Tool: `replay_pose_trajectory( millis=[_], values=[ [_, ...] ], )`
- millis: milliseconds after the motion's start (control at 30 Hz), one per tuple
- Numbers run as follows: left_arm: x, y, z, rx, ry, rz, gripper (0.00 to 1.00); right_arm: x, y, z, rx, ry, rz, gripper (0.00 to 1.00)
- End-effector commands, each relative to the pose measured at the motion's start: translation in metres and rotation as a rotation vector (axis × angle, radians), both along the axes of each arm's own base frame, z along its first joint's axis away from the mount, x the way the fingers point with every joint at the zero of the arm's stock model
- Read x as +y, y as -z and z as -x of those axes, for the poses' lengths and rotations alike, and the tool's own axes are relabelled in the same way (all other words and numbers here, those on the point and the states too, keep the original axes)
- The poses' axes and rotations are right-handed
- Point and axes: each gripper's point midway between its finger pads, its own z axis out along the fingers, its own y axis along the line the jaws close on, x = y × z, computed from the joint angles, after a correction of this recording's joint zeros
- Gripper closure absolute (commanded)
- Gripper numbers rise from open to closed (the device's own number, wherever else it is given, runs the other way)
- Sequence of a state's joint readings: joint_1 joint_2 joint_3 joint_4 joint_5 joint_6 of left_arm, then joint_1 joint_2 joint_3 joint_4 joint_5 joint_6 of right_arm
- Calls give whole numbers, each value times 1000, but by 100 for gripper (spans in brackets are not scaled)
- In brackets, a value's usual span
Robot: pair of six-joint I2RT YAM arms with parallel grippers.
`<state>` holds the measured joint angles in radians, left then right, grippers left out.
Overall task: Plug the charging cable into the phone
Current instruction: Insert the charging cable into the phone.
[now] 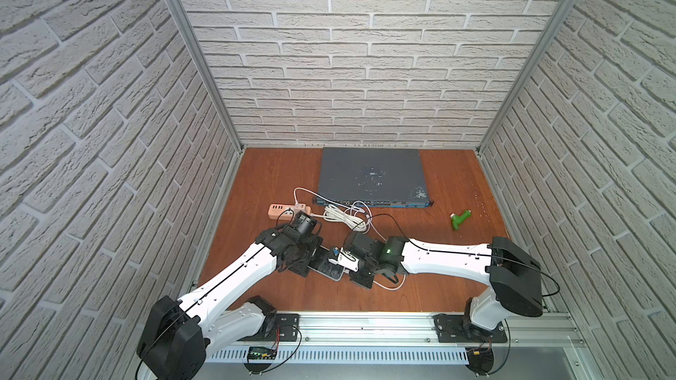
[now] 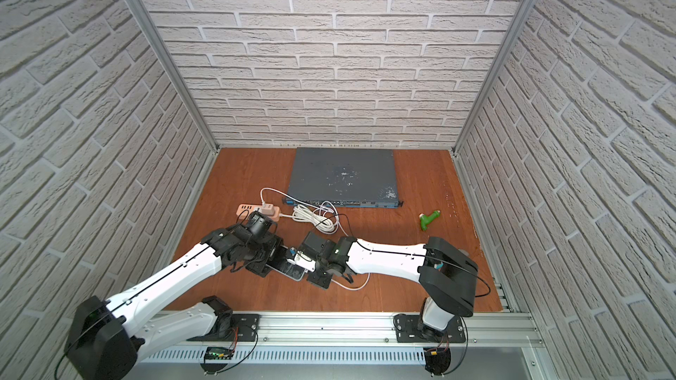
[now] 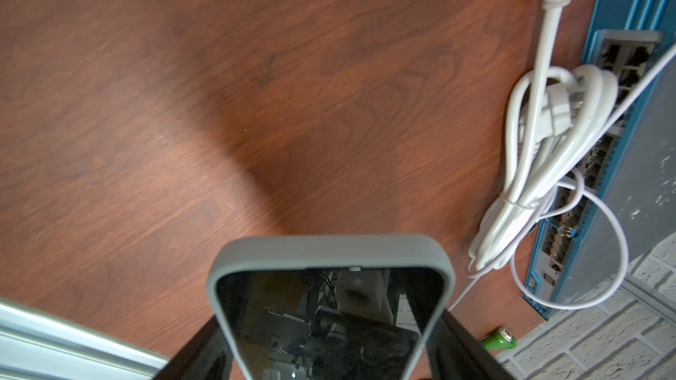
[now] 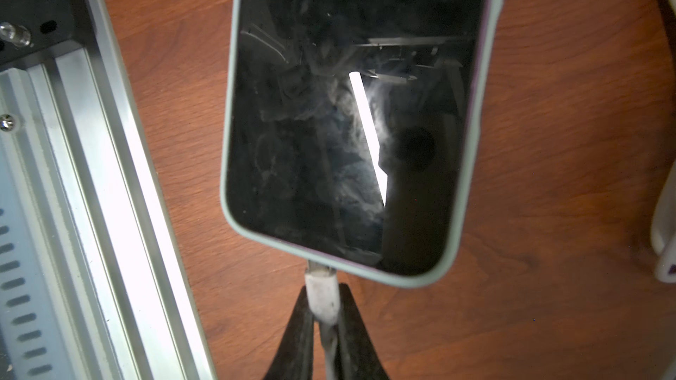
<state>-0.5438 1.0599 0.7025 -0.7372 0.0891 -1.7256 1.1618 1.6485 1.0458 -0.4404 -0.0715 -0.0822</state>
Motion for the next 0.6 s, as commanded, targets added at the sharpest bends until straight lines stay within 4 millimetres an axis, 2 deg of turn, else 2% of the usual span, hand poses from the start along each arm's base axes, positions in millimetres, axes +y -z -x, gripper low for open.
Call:
replay_pose_trajectory(
  millis=[0, 200, 400, 567],
  values=[
    [0, -2, 2, -16, 13, 2, 100, 9, -7, -6, -6, -3, -28, 97],
    [-3, 0, 0, -20, 9, -12, 100, 19, -18, -10, -9, 17, -75, 97],
    [-15, 1, -13, -51, -32, 23, 100, 32, -24, -20, -24, 73, -131, 97],
    [-24, -6, -23, -96, -70, 64, 100, 35, -26, -35, -79, 152, -172, 97]
  ],
)
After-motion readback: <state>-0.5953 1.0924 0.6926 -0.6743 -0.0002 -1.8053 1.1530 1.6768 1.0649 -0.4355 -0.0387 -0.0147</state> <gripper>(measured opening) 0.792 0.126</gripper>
